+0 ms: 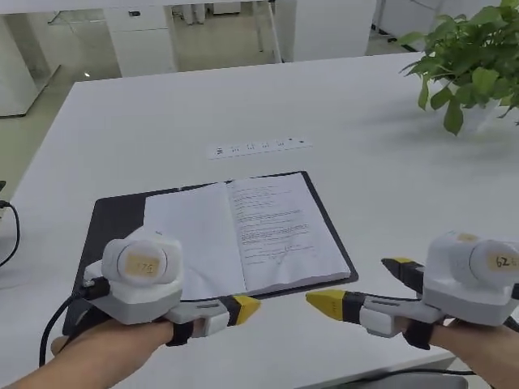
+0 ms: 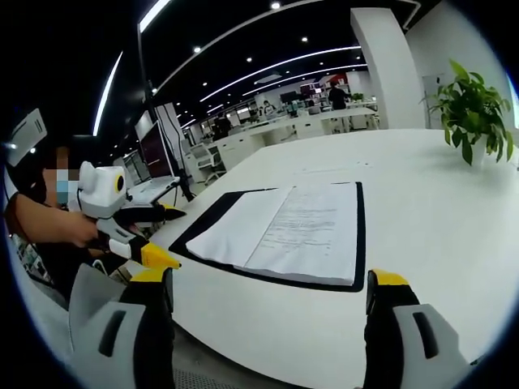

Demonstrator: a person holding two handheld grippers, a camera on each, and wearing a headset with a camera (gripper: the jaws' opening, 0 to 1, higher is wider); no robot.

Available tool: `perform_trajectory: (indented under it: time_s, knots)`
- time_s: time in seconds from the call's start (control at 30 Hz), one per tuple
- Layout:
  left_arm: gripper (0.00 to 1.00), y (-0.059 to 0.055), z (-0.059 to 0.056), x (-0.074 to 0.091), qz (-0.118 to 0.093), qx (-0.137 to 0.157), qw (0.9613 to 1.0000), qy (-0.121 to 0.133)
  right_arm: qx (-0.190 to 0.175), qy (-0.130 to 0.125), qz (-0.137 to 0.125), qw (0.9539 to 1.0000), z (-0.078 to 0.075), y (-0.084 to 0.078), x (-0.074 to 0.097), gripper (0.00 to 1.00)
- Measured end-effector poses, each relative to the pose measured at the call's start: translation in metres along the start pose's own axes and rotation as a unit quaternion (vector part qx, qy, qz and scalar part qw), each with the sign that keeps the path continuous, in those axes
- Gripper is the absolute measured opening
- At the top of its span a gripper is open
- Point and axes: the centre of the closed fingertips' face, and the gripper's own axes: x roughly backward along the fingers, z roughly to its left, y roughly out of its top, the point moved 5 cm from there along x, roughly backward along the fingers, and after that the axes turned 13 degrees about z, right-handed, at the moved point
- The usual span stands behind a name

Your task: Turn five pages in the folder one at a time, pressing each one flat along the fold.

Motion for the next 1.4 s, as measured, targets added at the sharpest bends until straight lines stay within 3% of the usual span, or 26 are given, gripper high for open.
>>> perform_trajectory:
  time_s: [0.43,0.83,1.4]
  knots:
    - [0.92,0.013,-0.006,-0.035,0.006,-0.028,0.9993,-0.023,-0.008,-0.006,-0.01,0.9999,0.006,0.004,0.001,0.99]
    - [0.82,0.036,-0.015,-0.071,-0.009,-0.054,0.9975,-0.045,-0.019,-0.015,-0.017,0.9996,0.013,0.006,0.002,0.99]
    - [0.67,0.05,-0.029,-0.124,-0.01,-0.076,0.9954,-0.057,-0.028,-0.03,-0.016,0.999,0.015,0.005,-0.001,0.98]
